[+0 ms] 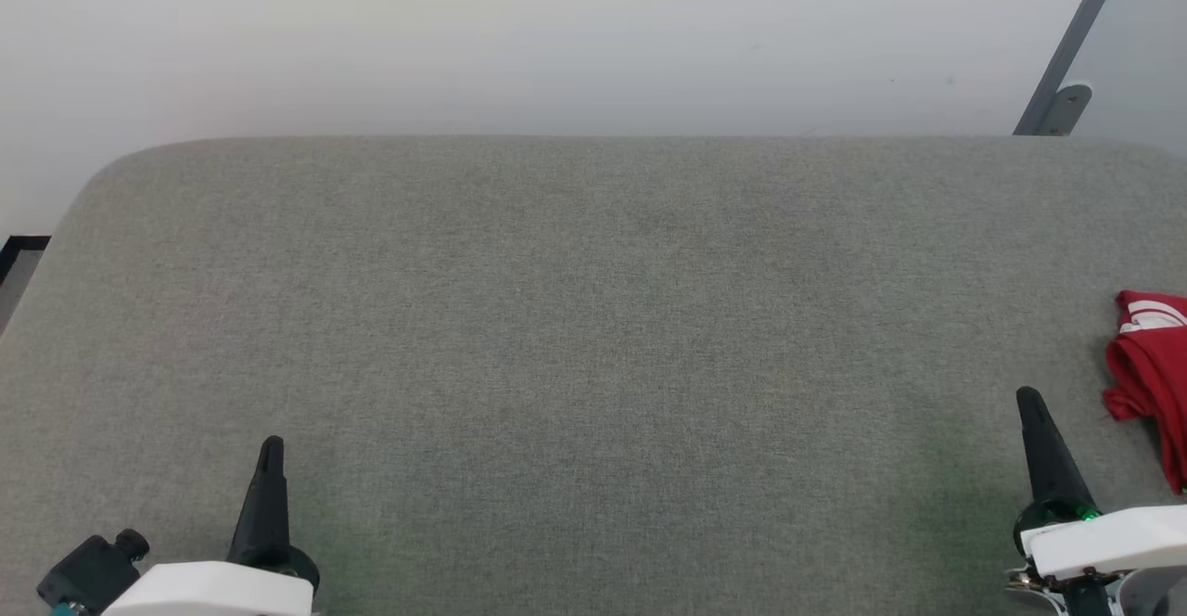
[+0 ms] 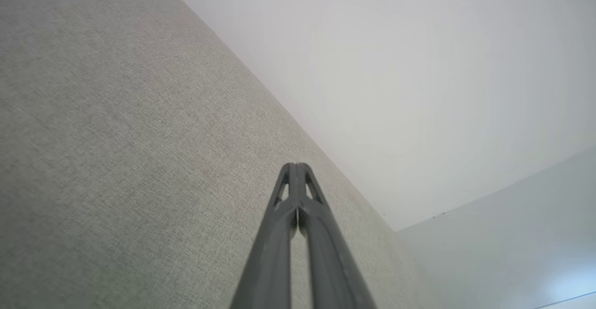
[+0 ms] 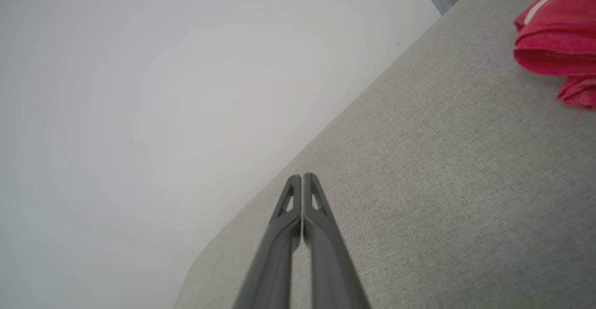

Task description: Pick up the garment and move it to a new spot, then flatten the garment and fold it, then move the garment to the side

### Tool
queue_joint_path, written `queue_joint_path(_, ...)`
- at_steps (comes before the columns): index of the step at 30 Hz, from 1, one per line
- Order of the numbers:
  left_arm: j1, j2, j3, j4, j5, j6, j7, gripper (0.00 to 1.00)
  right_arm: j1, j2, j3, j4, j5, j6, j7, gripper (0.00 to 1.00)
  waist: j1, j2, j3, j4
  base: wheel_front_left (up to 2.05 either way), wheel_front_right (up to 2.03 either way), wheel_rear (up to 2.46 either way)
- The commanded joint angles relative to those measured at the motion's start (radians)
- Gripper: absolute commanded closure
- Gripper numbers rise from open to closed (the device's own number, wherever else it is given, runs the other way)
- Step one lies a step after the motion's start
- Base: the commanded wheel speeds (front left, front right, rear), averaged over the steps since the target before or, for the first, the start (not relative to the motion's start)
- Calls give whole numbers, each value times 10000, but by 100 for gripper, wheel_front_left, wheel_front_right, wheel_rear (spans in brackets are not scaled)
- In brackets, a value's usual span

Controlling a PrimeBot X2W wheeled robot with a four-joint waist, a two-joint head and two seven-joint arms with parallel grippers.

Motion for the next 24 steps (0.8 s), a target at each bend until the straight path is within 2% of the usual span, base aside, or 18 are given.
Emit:
queue_joint_path(1, -307, 35, 29, -56, -447, -21, 109, 100, -234, 28, -41, -41, 356, 1, 113, 100, 0, 0, -7, -8, 0, 0, 0)
queue_joint_path(24, -733, -18, 92, 220, -2766, -31, 734, 100, -593, 453, -203, 292, 2235, 1, 661, 100, 0, 0, -73, -81, 0, 0, 0)
